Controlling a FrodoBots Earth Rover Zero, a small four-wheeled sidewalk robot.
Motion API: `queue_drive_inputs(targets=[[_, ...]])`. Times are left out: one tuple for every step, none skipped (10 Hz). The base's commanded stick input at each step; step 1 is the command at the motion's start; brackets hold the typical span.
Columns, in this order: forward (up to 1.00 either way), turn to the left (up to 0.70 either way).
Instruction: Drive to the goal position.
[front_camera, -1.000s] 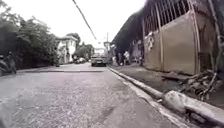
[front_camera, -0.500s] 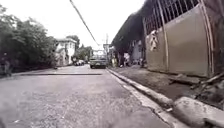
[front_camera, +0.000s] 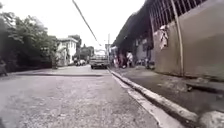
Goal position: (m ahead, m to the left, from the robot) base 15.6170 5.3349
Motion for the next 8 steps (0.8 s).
queue_drive_inputs(targets=[[1.00, 0.00], [1.00, 0.00], [1.00, 0.00], [1.00, 0.00], [1.00, 0.00], [1.00, 0.00], [1.00, 0.00], [1.00, 0.00]])
